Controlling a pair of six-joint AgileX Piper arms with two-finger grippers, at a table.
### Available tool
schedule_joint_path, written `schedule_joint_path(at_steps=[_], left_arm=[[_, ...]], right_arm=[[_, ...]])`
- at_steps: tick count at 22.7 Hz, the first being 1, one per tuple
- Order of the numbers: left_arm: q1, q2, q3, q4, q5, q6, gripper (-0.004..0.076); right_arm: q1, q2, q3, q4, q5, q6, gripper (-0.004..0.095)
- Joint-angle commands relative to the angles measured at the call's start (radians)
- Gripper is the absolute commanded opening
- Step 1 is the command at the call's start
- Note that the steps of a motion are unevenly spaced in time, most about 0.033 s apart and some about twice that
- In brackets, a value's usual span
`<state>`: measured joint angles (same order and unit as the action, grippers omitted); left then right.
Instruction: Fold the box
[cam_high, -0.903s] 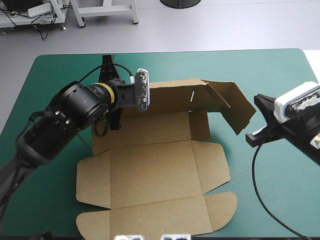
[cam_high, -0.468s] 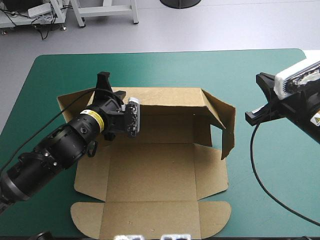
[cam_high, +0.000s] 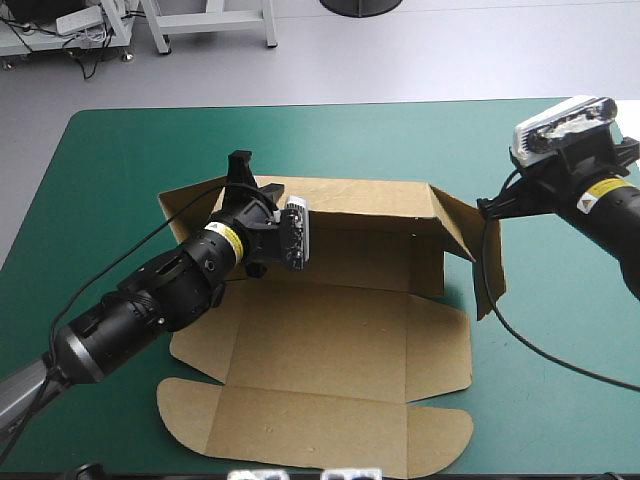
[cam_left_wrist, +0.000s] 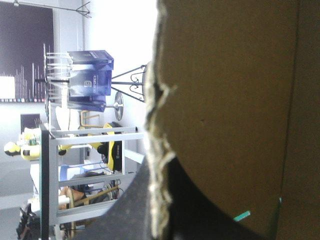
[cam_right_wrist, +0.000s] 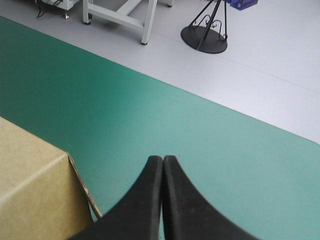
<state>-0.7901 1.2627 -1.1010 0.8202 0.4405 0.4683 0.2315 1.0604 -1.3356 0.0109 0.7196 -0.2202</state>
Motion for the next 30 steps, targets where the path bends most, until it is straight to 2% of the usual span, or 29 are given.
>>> schedule_joint_path(at_steps=[1,4,7,8,10,12,13,14,20,30], left_arm=[[-0.005,-0.005,-0.030,0.133,-0.053,-0.229,-0.0010],[-0.005,0.014,-0.030,0.191,-0.014,-0.295,-0.0010],[-0.005,0.018,-0.030,0.191,-0.001,-0.293,-0.0010],[-0.005,0.018,-0.030,0.191,-0.001,-0.293,-0.0010],[-0.005,0.018,-0.030,0.191,-0.001,-0.291,-0.0010],[-0.005,0.018,-0.030,0.189,-0.001,-0.286,-0.0010],[-0.005,0.018,-0.030,0.191,-0.001,-0.286,-0.0010],[-0.005,0.023,-0.030,0.207,0.001,-0.288,-0.0010],[-0.005,0.043,-0.030,0.221,0.006,-0.294,-0.0010],[-0.005,0.043,-0.030,0.221,0.017,-0.295,-0.0010]], right_arm=[[0.000,0.055,-0.033,-0.011,-0.069,0.001,-0.0018],[-0.035,0.139,-0.038,0.047,-0.071,-0.039,-0.0018],[-0.118,0.248,-0.123,0.301,-0.051,-0.225,-0.0018],[-0.142,0.274,-0.155,0.343,-0.030,-0.254,-0.0018],[-0.222,0.357,-0.259,0.427,0.072,-0.295,-0.0018],[-0.305,0.479,-0.378,0.582,0.234,-0.362,-0.0018],[-0.316,0.501,-0.398,0.627,0.265,-0.377,-0.0018],[-0.333,0.554,-0.434,0.682,0.342,-0.402,-0.0018],[-0.334,0.672,-0.449,0.719,0.463,-0.459,-0.0018],[-0.335,0.673,-0.326,0.846,0.507,-0.621,-0.0018]])
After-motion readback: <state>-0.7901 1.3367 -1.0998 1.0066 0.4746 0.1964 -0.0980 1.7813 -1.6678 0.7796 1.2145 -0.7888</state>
